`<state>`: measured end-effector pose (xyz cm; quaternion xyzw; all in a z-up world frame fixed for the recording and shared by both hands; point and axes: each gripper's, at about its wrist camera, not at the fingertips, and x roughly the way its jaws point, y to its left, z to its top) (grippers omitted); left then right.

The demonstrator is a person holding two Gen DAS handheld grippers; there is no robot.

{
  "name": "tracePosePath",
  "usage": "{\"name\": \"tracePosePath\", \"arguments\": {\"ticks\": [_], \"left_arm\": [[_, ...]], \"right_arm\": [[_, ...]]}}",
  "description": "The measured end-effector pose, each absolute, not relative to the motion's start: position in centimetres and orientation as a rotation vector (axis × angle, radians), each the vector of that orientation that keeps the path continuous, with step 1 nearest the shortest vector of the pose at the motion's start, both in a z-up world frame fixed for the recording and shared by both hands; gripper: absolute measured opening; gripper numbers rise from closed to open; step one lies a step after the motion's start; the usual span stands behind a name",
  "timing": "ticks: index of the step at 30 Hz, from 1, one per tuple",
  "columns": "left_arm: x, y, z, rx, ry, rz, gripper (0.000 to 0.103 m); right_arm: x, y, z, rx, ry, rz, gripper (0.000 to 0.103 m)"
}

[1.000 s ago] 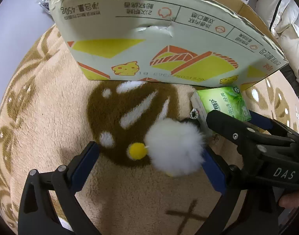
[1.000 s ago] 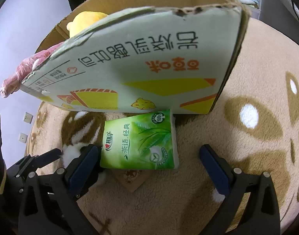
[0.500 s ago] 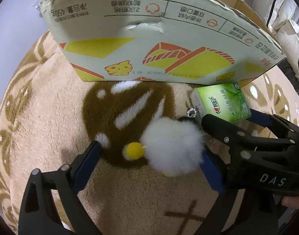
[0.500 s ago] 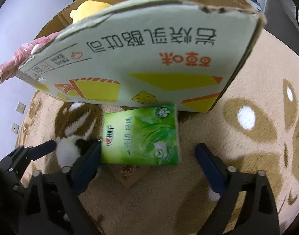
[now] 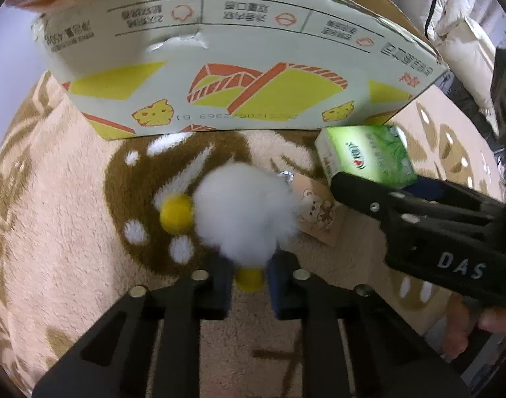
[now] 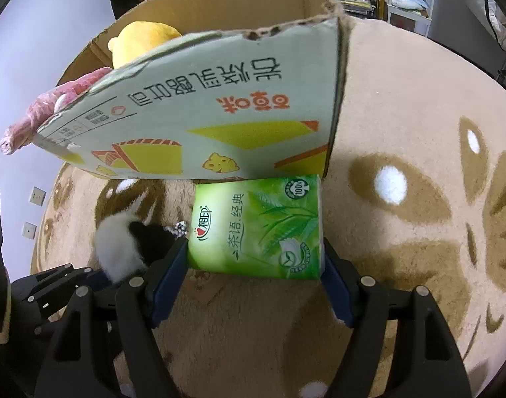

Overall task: Organize soft objects
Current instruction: 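Grasp the white pompom keychain with the left tool while the right tool grasps the green tissue pack, then carry the pompom and green pack into the box and open both tools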

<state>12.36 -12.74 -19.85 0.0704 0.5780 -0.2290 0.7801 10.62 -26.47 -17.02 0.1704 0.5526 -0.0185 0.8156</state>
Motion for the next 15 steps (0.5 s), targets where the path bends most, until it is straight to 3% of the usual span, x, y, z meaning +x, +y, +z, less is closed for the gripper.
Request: {"name": "tracePosePath", "arguments": {"ticks": [15], "left_arm": [[11.0,-10.2,-16.4,0.129,1.129,-0.522,0.011]], "right_arm": [[8.5,-27.2,-13.7,0.357,1.097,-0.033,0.079]]}}
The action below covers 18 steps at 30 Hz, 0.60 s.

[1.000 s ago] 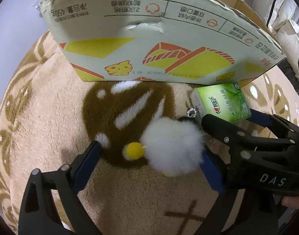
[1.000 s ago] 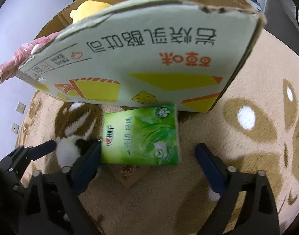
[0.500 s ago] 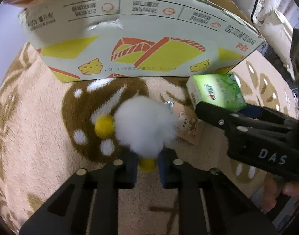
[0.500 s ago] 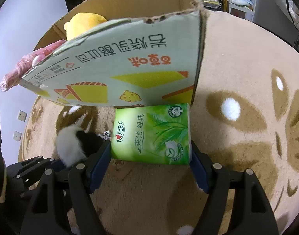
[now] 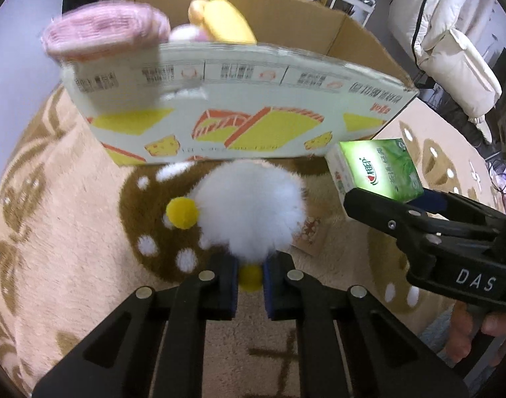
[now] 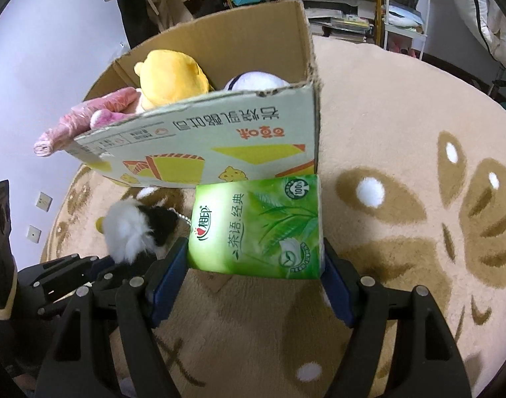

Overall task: Organize soft objects
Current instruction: 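Carry the pompom and green pack into the box and open both tools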

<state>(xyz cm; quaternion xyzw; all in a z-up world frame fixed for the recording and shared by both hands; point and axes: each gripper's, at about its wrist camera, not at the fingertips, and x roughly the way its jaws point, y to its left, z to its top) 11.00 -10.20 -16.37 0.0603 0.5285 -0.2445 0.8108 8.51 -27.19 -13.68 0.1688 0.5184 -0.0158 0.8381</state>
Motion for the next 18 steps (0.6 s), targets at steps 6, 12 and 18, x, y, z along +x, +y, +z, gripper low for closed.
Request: {"name": "tracePosePath", "arguments": {"ticks": [6,12,18], "left_arm": [[9.9,-9.5,-15.0,0.169,1.07,-0.52,0.01],[9.2,-8.2,-12.4,0.176,1.01,-0.502,0.01],[8.8,-7.9,-10.7,0.159,0.957,-0.463,0.01]], "right_arm": [[7.2,-27.5,-12.2,0.375,1.054,-0.034,0.079],[5.9,-27.6,-10.2,0.364,0.978,-0.004,0.079],[5.0,-26.8,-8.1,0.322,0.907,0.035,0.079]]}}
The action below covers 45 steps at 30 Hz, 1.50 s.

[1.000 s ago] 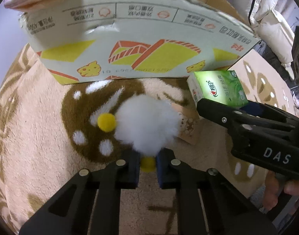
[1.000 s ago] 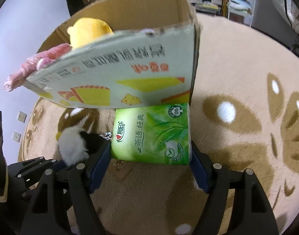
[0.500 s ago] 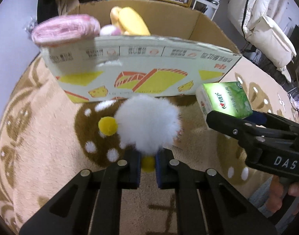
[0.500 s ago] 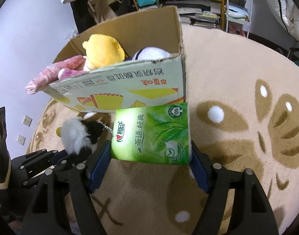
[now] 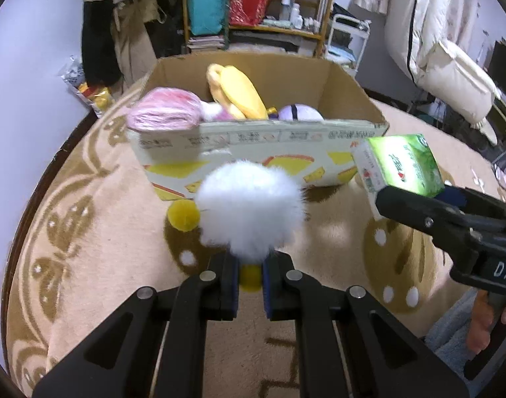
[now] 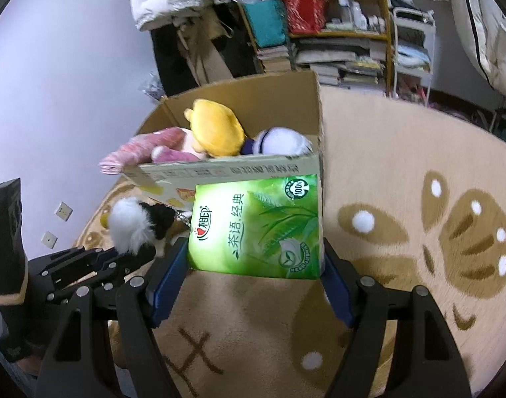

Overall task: Organize soft objects
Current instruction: 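Carry the pompom and green pack into the box and open both tools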

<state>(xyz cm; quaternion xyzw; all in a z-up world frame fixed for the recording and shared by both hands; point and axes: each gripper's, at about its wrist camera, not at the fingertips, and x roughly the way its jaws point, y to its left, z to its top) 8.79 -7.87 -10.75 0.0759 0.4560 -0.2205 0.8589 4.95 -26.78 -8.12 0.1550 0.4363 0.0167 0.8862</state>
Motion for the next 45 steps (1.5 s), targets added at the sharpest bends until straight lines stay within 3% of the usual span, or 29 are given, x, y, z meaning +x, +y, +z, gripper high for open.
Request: {"name": "tracePosePath", "arguments": {"ticks": [16,28,45], "left_arm": [[6.2,-5.6,-2.1,0.108,0.735,-0.413,0.01],[10.6,-7.5,3.1,0.123,0.591,-0.418,0.01],[17.4,-10.5,-4.1,0.104,0.8,-0.425,0.012]], "right_arm": [[3.0,-26.1,-2.2,0.311,0.771,0.039,0.079],[6.1,-26.5,1.0,0.255,0.696,0.046,0.079],[13.1,-28.3,-4.5,0.276,0.804,0.001,0.079]]}}
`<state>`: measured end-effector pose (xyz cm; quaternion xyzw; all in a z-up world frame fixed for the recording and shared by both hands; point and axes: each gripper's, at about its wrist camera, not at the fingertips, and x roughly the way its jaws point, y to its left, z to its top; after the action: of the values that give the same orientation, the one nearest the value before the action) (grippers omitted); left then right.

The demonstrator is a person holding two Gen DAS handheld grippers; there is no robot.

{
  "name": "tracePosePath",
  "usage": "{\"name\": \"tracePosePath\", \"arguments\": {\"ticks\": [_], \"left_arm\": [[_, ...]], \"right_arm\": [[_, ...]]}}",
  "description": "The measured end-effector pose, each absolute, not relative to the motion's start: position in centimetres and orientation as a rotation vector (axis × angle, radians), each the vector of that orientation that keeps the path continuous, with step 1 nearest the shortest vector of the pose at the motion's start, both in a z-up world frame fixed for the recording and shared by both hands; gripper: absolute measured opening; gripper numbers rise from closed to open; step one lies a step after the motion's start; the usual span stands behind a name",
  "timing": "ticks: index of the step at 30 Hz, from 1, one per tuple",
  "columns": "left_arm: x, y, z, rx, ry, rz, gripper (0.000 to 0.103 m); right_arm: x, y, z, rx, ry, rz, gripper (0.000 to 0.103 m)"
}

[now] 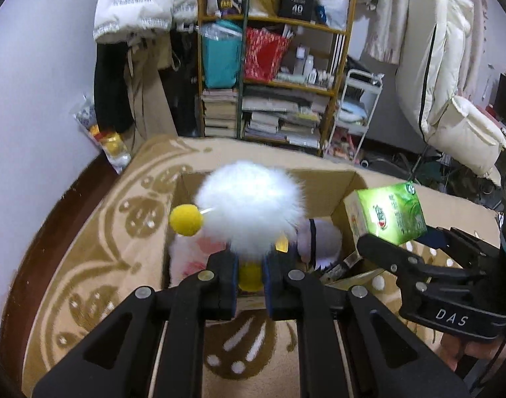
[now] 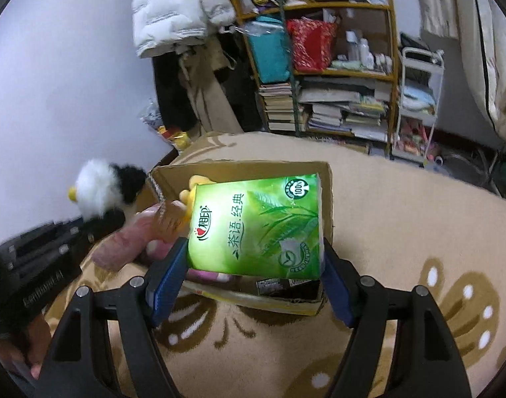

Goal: Organize soft objects

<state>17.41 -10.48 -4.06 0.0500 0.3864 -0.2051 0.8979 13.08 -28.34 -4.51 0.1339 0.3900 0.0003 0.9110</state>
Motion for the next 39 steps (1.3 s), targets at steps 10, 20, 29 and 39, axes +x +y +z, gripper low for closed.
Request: {"name": "tracePosePath", "arguments": {"ticks": [10,20,29,39], "left_arm": [[17.9,-11.7,-5.2,0.145,0.88,-0.384,0.035],[15.2,-9.3,-1.0,0.135,0.801,-0.333,0.072],[9.8,-6.8,3.5,0.196,0.651,-0.28,0.101],[5.3,-2.9,7.6,0.114,0.531,-0.22,0.103]], "right_arm": [[13.8,-28.9,-5.5,0.317,0.853,0.028,0.08],[11.3,-28.4,-1.7,0.252,0.815,0.002,0.103],[6.6,-29.2,3.3,0.269,0.709,-0.032,0.103],[0.8,-28.3,7.4,0.225,0.574,-0.017,0.103]]}}
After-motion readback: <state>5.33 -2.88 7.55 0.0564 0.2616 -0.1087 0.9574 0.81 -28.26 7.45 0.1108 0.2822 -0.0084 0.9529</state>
